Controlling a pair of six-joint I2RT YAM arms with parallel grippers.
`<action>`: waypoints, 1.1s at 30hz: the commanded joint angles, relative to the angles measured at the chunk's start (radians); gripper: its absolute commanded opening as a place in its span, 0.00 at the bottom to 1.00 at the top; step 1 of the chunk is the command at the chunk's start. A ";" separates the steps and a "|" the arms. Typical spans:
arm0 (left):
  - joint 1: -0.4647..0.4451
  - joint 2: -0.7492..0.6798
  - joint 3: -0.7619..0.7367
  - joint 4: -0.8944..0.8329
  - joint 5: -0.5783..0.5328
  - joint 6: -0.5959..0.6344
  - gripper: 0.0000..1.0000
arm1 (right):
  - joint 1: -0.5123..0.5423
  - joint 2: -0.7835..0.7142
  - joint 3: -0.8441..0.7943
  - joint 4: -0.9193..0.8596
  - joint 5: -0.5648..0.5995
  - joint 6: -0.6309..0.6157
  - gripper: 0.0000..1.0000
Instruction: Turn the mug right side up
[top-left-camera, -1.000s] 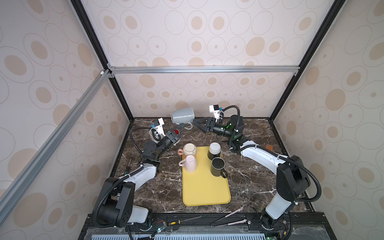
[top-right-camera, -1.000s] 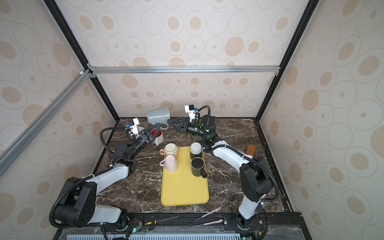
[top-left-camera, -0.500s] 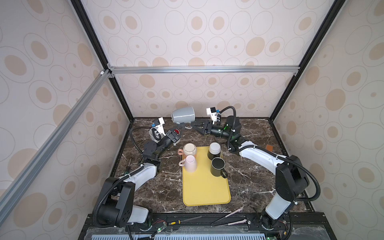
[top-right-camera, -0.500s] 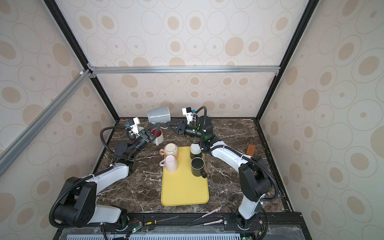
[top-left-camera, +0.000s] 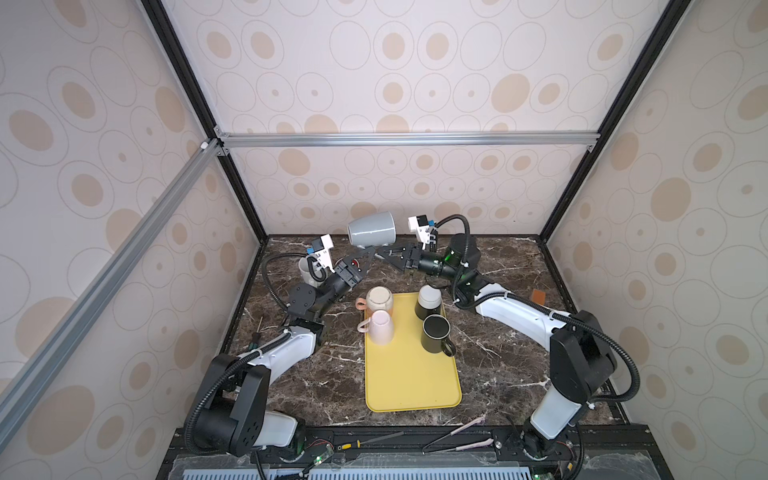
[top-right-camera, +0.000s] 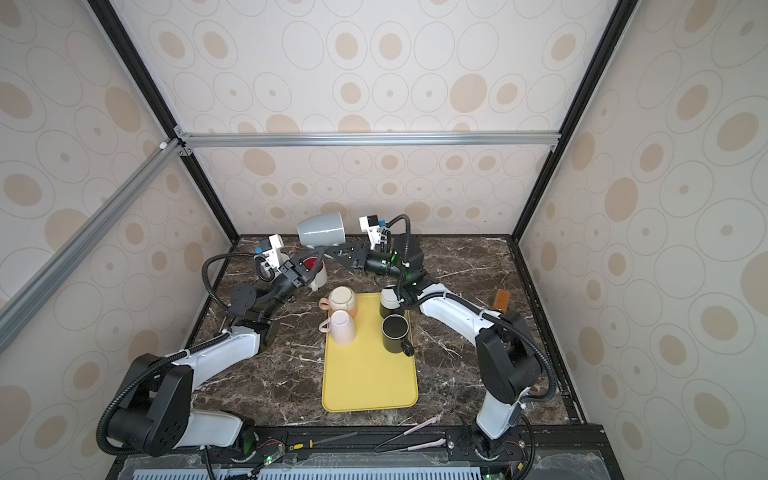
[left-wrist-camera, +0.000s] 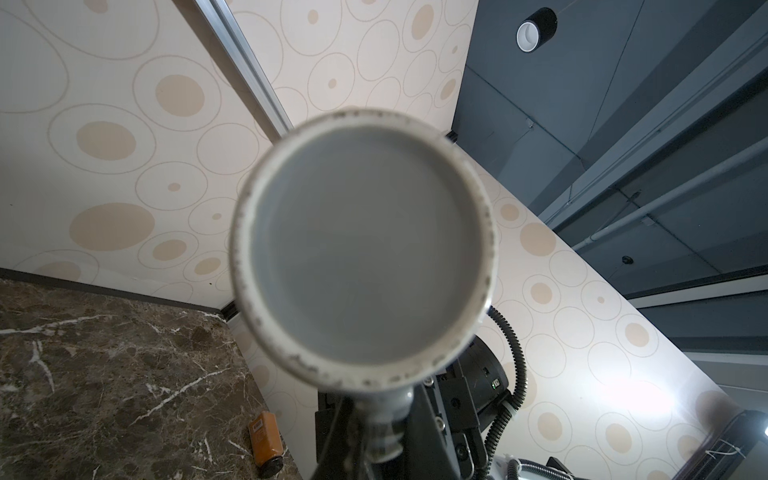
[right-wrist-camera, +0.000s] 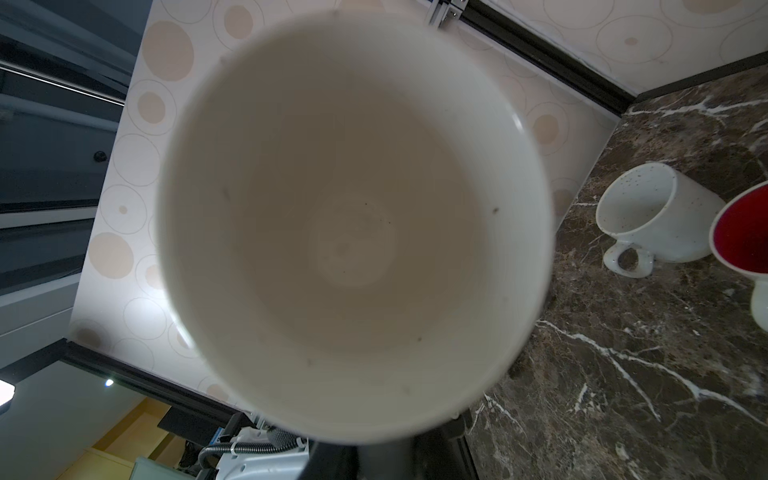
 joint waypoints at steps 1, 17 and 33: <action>-0.015 -0.030 0.037 0.085 0.017 0.005 0.00 | 0.009 0.002 0.037 0.103 -0.004 0.026 0.09; -0.014 -0.264 0.126 -0.969 -0.511 0.417 1.00 | 0.009 0.017 0.201 -0.251 0.131 -0.242 0.00; 0.111 -0.471 -0.097 -0.817 -0.503 0.610 1.00 | 0.092 0.306 0.702 -1.058 0.729 -0.795 0.00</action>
